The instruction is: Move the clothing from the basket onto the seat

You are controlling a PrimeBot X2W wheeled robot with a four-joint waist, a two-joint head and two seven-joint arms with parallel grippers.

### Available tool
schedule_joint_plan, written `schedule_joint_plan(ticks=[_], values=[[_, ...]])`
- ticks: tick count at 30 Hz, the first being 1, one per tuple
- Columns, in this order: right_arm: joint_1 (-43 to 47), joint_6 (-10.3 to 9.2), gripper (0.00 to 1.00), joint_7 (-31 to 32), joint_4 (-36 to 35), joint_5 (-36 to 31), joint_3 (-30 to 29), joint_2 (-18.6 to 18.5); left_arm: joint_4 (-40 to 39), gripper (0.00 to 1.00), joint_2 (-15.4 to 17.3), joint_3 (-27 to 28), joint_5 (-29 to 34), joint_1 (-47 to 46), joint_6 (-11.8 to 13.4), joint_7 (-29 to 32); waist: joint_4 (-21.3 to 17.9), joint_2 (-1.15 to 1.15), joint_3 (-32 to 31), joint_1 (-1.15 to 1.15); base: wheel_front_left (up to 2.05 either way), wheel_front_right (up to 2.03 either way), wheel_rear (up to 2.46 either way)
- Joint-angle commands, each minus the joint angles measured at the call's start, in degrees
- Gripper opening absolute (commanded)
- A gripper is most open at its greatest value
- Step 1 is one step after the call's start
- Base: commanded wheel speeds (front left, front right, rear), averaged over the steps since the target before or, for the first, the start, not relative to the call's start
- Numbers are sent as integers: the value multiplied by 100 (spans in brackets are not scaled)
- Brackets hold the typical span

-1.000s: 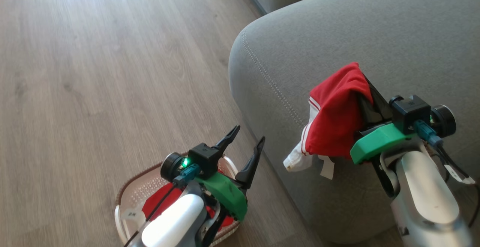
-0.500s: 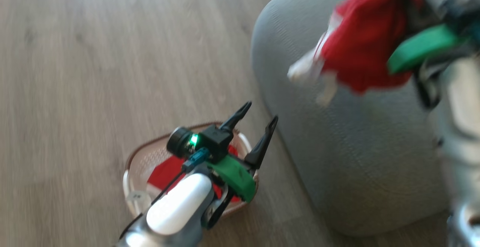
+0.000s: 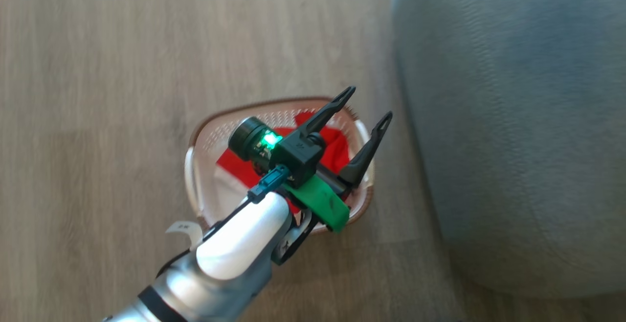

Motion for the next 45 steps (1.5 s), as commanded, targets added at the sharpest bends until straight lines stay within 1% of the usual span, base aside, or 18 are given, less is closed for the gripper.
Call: schedule_joint_plan(ticks=[1, 4, 8, 13, 17, 23, 24, 25, 26, 27, 35, 39, 45], values=[[-200, -2, 0, -29, -133, -100, -82, -93, -221, 100, 52, 124, 57, -199, -20, -45, 335, 0, 352, -1, 0, 0, 0], [-249, -2, 0, -57, 36, -395, -516, -320, -271, 100, 33, 47, 72, -234, -55, -63, 542, 0, 445, -1, 0, 0, 0], [-199, -2, 0, -83, 147, -720, -1028, -403, -332, 100, 15, 0, 100, -326, -36, -63, 662, 0, 639, -1, 0, 0, 0], [236, -2, 0, -102, 460, -1201, -1612, -163, -345, 100, 40, 5, 122, -394, 13, -75, 677, 0, 832, -1, 0, 0, 0], [591, -2, 0, -109, 692, -1458, -2020, -40, -315, 100, 70, -8, 109, -386, 9, -84, 689, 0, 850, -1, 0, 0, 0], [961, -2, 0, -113, 841, -1765, -2571, 208, -275, 100, 149, -14, 72, -320, 21, -99, 646, 0, 817, -1, 0, 0, 0], [993, -2, 16, -113, 822, -1805, -2616, 248, -269, 100, 166, -16, 67, -307, 22, -100, 634, 0, 811, -1, 0, 0, 0], [1026, -2, 42, -113, 835, -1835, -2658, 296, -261, 100, 185, -17, 61, -295, 24, -101, 617, 0, 798, -1, 0, 0, 0], [1048, -2, 75, -113, 844, -1861, -2681, 346, -252, 100, 204, -14, 53, -284, 26, -103, 596, 0, 781, -1, 0, 0, 0], [1068, -2, 100, -114, 861, -1878, -2695, 390, -244, 100, 222, -9, 44, -274, 30, -104, 572, 0, 761, -1, 0, 0, 0], [1267, -2, 100, -114, 881, -1774, -2513, 621, -218, 100, 315, 73, -74, -156, 74, -125, 391, 0, 525, -1, 0, 0, 0], [1552, -2, 100, -114, 717, -1466, -2160, 713, -233, 100, 412, 170, -163, -34, 110, -151, 293, 0, 307, -1, 0, 0, 0], [2058, -2, 100, -115, 403, -919, -1417, 790, -229, 100, 514, 333, -315, 211, 182, -186, 192, 0, -146, -1, 0, 0, 0]])
